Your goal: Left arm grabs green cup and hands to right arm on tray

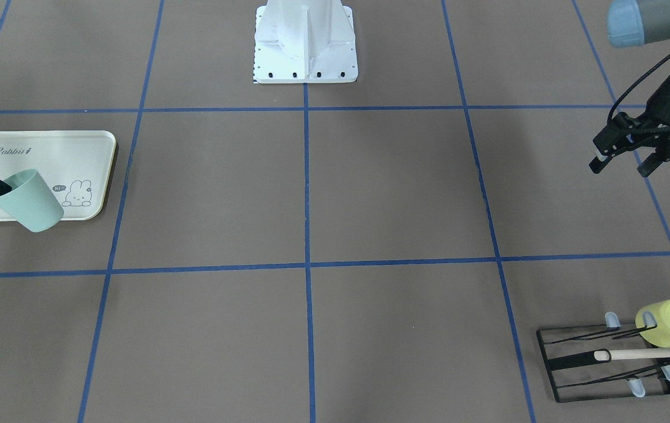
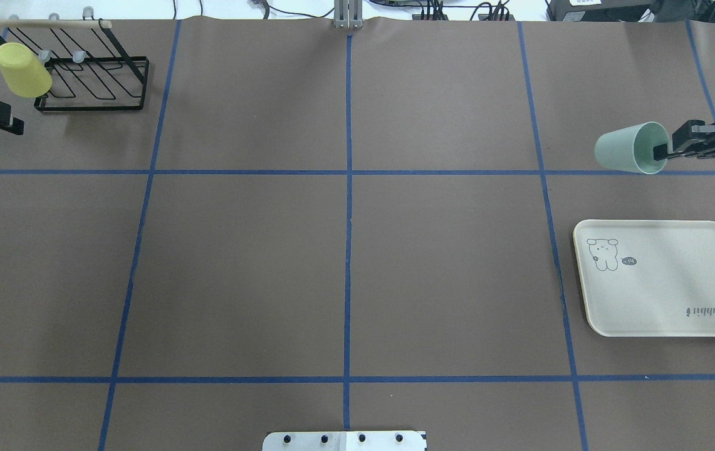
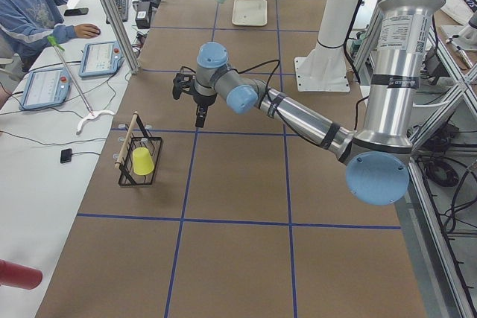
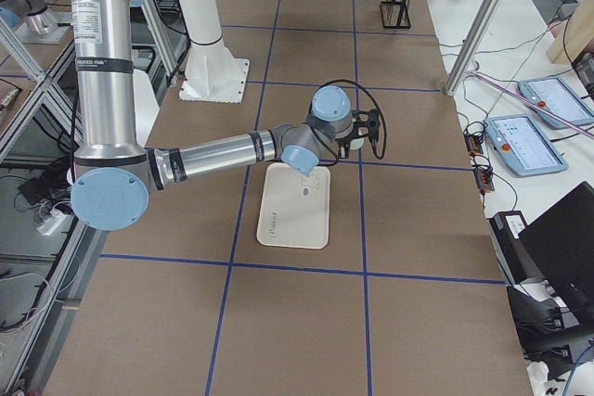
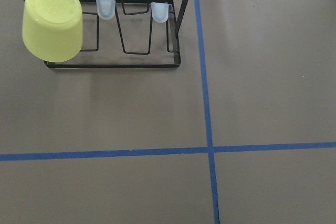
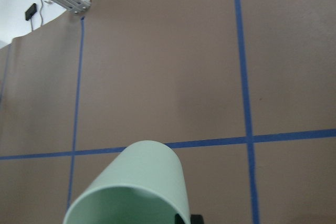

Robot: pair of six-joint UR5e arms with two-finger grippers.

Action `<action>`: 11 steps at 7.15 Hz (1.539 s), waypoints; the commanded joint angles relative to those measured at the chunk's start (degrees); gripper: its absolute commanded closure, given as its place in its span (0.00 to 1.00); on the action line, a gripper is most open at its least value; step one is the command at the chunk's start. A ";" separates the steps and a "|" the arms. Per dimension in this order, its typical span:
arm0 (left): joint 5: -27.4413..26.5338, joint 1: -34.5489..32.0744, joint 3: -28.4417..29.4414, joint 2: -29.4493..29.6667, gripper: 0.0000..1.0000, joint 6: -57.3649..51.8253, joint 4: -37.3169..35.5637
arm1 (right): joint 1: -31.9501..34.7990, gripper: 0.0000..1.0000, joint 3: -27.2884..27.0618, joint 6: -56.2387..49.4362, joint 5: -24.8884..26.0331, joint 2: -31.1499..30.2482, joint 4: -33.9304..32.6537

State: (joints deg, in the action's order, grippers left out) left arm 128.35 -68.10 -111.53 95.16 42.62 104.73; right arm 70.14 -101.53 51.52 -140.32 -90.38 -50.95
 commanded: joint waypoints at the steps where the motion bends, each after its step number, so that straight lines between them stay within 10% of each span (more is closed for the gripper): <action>1: -0.03 0.07 -2.19 -0.32 0.00 -0.26 -4.33 | 2.55 1.00 -0.25 -10.28 -4.34 -4.61 -10.03; 5: -0.03 0.16 -4.05 -1.11 0.00 0.27 -5.41 | -7.63 1.00 -0.08 -11.27 -3.21 -7.36 -17.43; 11: 0.06 0.16 -5.19 -1.38 0.00 0.71 -5.50 | -5.99 1.00 0.02 -21.61 -2.32 -7.54 -26.20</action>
State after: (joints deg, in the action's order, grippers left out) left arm 128.41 -67.91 -116.53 93.84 43.30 99.30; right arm 62.91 -101.42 33.71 -142.66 -97.96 -74.07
